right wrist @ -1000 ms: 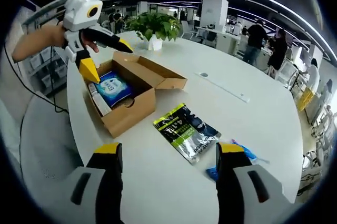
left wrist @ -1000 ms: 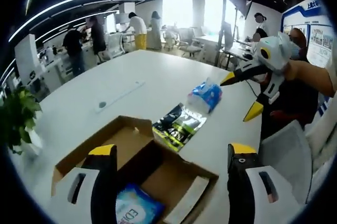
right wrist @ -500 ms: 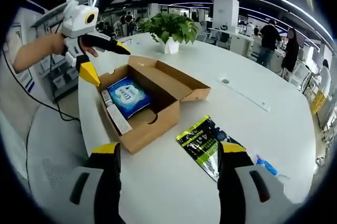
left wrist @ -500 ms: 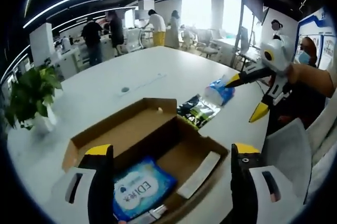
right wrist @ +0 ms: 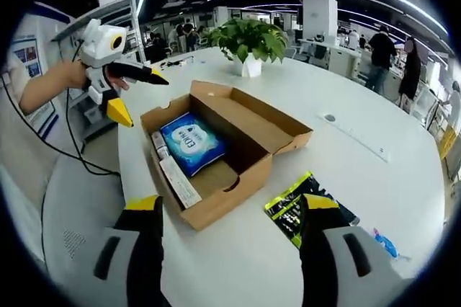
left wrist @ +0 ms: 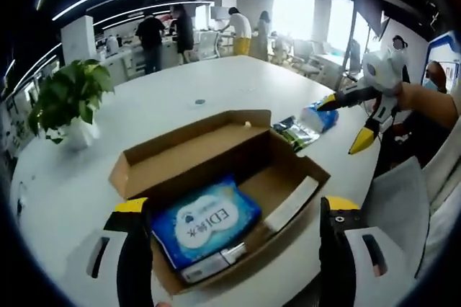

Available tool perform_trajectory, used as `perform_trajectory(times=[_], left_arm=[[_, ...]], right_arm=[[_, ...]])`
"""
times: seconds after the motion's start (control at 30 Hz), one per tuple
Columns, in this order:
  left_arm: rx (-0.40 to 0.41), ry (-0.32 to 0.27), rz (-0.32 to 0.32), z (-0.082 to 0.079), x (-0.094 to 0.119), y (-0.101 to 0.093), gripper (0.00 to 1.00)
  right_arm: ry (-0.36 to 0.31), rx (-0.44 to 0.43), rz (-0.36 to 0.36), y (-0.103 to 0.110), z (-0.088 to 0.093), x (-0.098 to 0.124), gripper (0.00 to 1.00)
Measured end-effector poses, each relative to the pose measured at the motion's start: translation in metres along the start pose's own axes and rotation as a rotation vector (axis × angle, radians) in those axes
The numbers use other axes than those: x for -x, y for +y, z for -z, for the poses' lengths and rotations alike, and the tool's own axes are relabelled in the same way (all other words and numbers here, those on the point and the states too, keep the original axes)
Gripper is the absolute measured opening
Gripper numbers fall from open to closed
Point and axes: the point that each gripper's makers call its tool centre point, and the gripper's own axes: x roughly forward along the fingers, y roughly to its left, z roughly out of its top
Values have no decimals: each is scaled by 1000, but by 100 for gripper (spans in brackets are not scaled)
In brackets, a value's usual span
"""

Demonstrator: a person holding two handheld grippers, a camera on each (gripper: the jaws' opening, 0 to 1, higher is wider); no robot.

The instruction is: Operate the shoe box by opening the lid, removing the specified soft item, and placing it in the target area until the item is outside and the box remains undamaged.

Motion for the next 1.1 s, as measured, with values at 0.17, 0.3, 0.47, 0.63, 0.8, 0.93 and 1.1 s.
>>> perform_trajectory(times=[0.17, 0.3, 0.47, 0.63, 0.8, 0.93, 1.1], left_arm=[[35, 9, -35, 15, 8, 15, 100], [51, 11, -64, 24, 13, 26, 97], [81, 10, -97, 35, 18, 39, 93], [113, 6, -133, 45, 23, 51, 85], [136, -3, -160, 54, 26, 62, 73], [156, 2, -169, 64, 26, 66, 66], [168, 22, -186, 77, 25, 72, 56]], right_arm=[[4, 18, -16, 5, -6, -12, 73], [12, 25, -28, 11, -8, -21, 72], [19, 19, -45, 18, -10, -33, 69], [29, 4, -56, 23, -12, -47, 63], [24, -22, -61, 26, -18, -63, 56], [31, -43, -56, 26, -20, -74, 50], [52, -57, -58, 29, -18, -92, 46]])
